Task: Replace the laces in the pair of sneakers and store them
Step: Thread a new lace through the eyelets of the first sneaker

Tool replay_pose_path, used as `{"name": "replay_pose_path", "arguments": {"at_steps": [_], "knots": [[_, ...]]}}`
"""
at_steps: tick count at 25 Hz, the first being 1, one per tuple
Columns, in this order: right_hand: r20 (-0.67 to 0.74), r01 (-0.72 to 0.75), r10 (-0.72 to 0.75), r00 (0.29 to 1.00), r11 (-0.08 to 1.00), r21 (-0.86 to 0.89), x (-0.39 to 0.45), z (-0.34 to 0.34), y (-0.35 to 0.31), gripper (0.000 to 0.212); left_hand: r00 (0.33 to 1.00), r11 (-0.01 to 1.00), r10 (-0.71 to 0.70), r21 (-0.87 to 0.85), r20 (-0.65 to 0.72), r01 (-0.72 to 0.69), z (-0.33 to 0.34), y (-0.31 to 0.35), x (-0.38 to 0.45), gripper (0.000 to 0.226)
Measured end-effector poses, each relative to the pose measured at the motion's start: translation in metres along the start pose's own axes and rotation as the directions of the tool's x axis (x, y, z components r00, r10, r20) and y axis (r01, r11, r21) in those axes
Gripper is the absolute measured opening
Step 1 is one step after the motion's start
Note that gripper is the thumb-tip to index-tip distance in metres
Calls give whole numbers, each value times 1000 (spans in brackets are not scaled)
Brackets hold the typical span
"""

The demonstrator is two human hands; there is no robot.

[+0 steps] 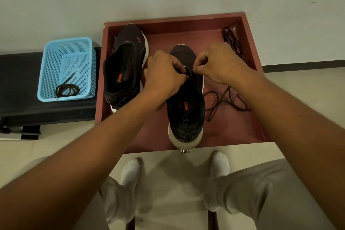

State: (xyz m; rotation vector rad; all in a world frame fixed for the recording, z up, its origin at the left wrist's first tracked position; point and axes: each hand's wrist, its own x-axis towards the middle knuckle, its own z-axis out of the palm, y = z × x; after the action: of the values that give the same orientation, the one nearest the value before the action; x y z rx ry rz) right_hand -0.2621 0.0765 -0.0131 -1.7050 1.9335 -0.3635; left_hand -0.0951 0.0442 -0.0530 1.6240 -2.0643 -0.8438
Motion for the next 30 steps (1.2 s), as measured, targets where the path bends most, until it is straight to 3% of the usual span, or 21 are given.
{"name": "replay_pose_path", "arguments": {"at_steps": [9, 17, 25, 30], "knots": [[-30, -187, 199, 980, 955, 231, -3, 6, 6, 9, 1000, 999, -19, -49, -12, 18, 2, 0, 3, 12], [36, -229, 227, 973, 941, 249, 0, 0, 3, 12, 998, 996, -35, -85, -59, 30, 5, 3, 0, 11], [-52, -176, 184, 982, 976, 128, 2, 12, -9, 23, 997, 997, -21, -80, -73, 15, 1, 10, -10, 8], [-45, -168, 178, 983, 971, 169, 1, 3, -6, 20, 996, 994, -45, -103, -78, 37, 3, 11, -10, 9]]}}
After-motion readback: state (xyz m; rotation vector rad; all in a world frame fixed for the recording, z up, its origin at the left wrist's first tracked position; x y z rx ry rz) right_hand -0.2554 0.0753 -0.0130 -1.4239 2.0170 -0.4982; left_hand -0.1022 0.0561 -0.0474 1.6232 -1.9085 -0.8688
